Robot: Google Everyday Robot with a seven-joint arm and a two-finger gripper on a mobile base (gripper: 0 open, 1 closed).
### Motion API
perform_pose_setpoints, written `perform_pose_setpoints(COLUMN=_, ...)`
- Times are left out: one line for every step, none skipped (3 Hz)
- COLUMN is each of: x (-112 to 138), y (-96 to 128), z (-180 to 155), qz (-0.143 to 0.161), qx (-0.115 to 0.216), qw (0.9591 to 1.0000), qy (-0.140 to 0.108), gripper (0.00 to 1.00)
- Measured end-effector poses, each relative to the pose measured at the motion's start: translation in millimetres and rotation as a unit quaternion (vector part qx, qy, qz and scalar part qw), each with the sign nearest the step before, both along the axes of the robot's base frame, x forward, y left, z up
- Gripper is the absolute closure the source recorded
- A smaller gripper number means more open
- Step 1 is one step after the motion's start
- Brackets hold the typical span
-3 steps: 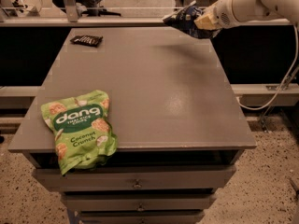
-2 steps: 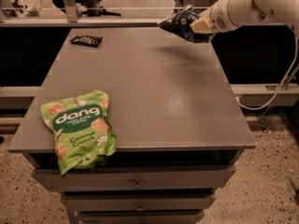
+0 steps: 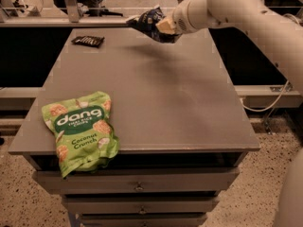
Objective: Move blue chip bag near rxbar chocolate
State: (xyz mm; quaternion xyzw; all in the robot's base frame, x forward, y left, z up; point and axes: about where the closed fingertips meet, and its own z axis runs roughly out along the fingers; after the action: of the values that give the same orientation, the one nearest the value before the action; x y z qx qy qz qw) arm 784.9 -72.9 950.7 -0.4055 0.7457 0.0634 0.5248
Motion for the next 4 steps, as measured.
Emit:
perform_pose_setpoints(x=20.7, y=50.0, z=-3.0, qz=0.005, qx=0.013, qw=0.9999, qy=-0.004, gripper=1.00)
perform_pose_setpoints(x=53.4, y=95.8, z=-18.2, qz=-0.004, qx=0.035, qw=0.9994, qy=0.002, gripper=1.00)
perform_pose_setpoints(x=73.5, y=112.6, z=-29.6, qz=-0.020, qx=0.052, qw=0.9984, qy=0.011, gripper=1.00)
perform_pose_setpoints(x=84.2, y=127.4, z=-42.6, qz=-0.040, qx=0.069, qw=0.9962, qy=0.035, gripper=0.82)
